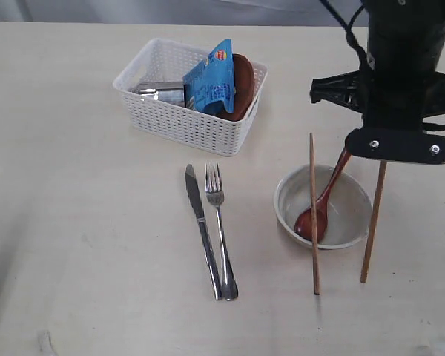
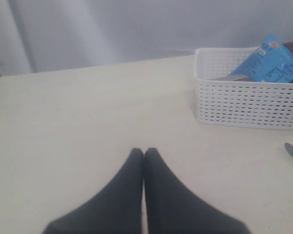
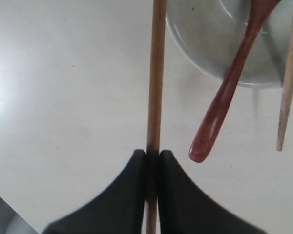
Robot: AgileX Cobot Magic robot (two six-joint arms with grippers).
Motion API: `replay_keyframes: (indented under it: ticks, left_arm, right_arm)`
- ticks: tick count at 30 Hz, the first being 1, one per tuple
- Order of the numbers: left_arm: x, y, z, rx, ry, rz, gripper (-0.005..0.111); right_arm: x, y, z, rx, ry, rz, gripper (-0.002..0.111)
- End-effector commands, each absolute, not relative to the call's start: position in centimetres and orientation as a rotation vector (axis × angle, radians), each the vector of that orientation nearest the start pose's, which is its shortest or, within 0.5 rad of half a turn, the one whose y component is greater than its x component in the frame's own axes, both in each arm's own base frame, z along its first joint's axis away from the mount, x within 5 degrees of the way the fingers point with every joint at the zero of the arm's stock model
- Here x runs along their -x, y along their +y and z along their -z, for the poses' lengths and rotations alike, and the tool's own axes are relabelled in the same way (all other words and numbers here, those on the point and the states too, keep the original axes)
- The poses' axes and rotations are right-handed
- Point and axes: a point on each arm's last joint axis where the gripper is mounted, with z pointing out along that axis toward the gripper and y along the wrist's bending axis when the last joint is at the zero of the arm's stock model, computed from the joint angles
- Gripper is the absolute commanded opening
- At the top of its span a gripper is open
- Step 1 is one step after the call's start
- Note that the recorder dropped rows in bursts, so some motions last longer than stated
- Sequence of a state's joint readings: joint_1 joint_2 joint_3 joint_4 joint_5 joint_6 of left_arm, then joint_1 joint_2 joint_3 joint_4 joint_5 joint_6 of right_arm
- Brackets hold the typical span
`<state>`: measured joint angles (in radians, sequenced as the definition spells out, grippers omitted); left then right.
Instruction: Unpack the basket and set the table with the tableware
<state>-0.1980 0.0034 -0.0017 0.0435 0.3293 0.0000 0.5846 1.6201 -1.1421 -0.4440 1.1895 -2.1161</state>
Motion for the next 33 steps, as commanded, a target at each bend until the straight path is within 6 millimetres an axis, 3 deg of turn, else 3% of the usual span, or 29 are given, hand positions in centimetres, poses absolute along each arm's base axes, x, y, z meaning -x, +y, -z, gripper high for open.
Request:
replay_keyframes:
  ticks: [1, 11, 19, 27, 33]
  left_arm:
    - [-5.3, -0.9, -18.4, -0.207, 1.799, 0.093, 0.000]
    - [-5.3, -0.9, -18.4, -0.207, 1.799, 0.093, 0.000]
    - [-5.3, -0.9, -18.4, -0.207, 1.799, 0.093, 0.000]
    - [-5.3, -0.9, -18.4, -0.207, 1.799, 0.093, 0.000]
    - [-5.3, -0.9, -18.4, -0.207, 1.799, 0.093, 0.000]
  right_arm:
    - [-26.9, 14.3, -24.2, 3.413, 0.359, 0.544, 0.000]
    - [-27.3, 14.9, -22.7, 3.478, 0.324, 0.487, 0.000]
    - [-27.7, 13.8, -23.5, 3.467, 0.375, 0.529, 0.000]
    - [-29.1, 8.8, -23.7, 3.335, 0.808, 0.332, 0.000]
    - [-30.1, 3.1, -23.6, 3.230, 1.160, 0.244, 0.000]
